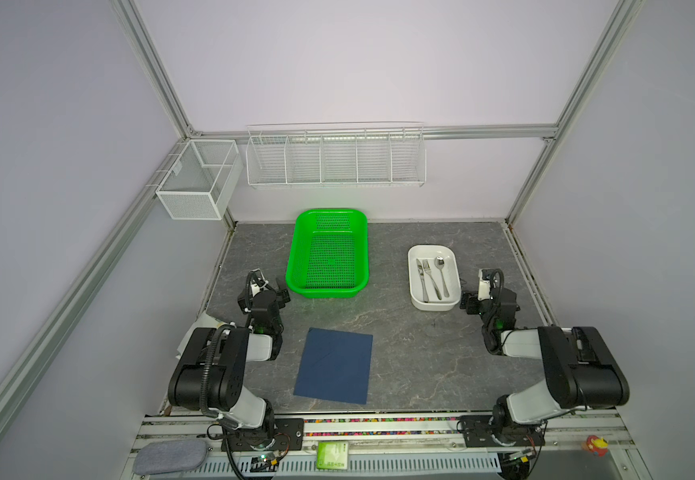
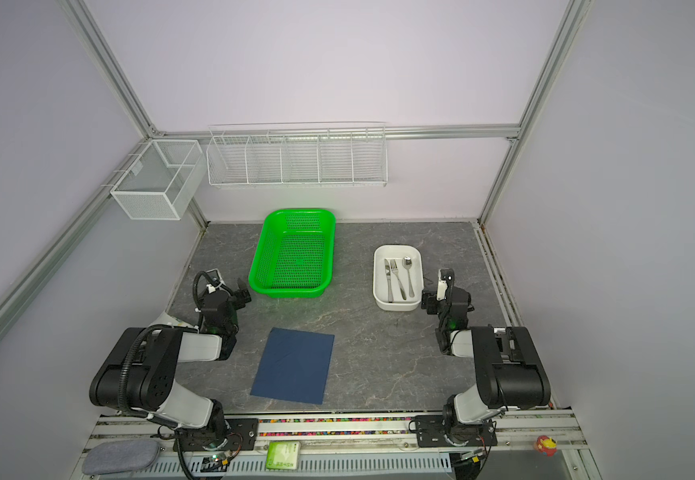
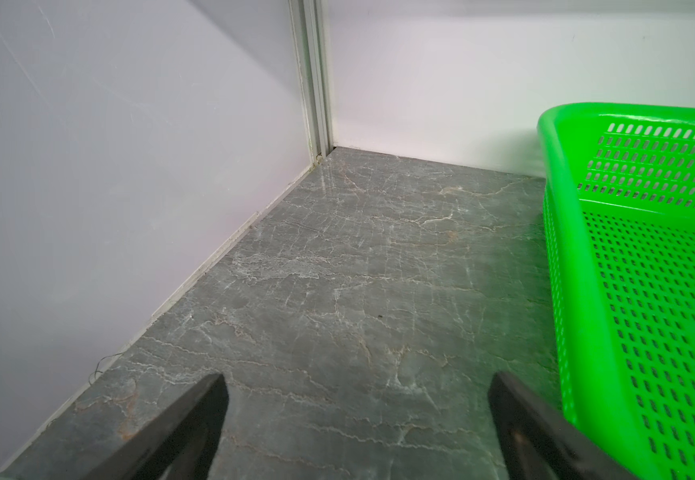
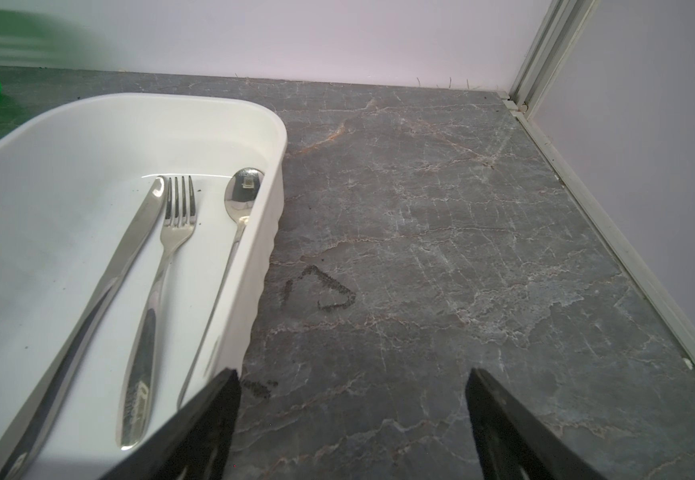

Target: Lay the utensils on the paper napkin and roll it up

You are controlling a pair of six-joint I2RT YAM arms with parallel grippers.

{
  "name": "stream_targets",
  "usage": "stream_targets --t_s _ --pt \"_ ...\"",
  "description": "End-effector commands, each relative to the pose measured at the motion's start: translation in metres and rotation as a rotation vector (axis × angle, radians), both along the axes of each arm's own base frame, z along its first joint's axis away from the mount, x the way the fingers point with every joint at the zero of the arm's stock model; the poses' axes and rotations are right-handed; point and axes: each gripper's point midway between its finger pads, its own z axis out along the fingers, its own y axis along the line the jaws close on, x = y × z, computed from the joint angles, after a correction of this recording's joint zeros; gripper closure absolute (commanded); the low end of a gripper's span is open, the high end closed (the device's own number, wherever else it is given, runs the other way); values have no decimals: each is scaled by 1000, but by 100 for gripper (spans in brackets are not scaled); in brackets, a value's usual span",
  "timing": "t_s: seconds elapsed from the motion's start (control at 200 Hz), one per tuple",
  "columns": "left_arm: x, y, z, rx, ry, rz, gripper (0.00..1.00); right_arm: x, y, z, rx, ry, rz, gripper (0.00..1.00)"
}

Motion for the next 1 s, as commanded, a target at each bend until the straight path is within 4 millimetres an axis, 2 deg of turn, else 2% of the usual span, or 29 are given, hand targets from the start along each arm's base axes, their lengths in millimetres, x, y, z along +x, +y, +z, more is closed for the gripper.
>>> stream_targets --t_s 0.0,0.11,0.265,0.37,0.43,0.485,0.515,0.58,0.625,0.735,0.825,0.995 --pt "-5 1 21 4 -43 -4 1 1 -1 29 -28 -94 -10 12" --pt "-12 11 40 -5 -35 59 1 -4 -13 44 4 -20 -90 11" --pt "-33 35 66 -113 -76 233 1 -18 -16 65 82 93 -145 12" --pt "-43 29 79 -243 -87 218 1 -32 -14 73 176 188 -177 12" --pt "-44 9 85 -332 -76 106 1 -36 5 79 290 238 -104 12" --pt "-45 -20 91 -373 -46 -71 1 -41 47 87 438 276 104 12" --pt "-47 -35 94 -384 -35 -156 1 -45 61 91 495 285 164 12" --pt "-56 -52 90 -445 -4 -243 1 -54 92 94 621 301 265 11" --pt "-63 -59 86 -485 33 -269 1 -64 114 94 651 324 333 9" --pt "-82 -88 70 -574 144 -383 11 -94 162 90 587 394 459 8" --pt "-101 -117 54 -587 249 -473 14 -111 181 89 537 406 499 9" --pt "-143 -176 14 -581 475 -610 28 -123 187 87 486 422 497 10"
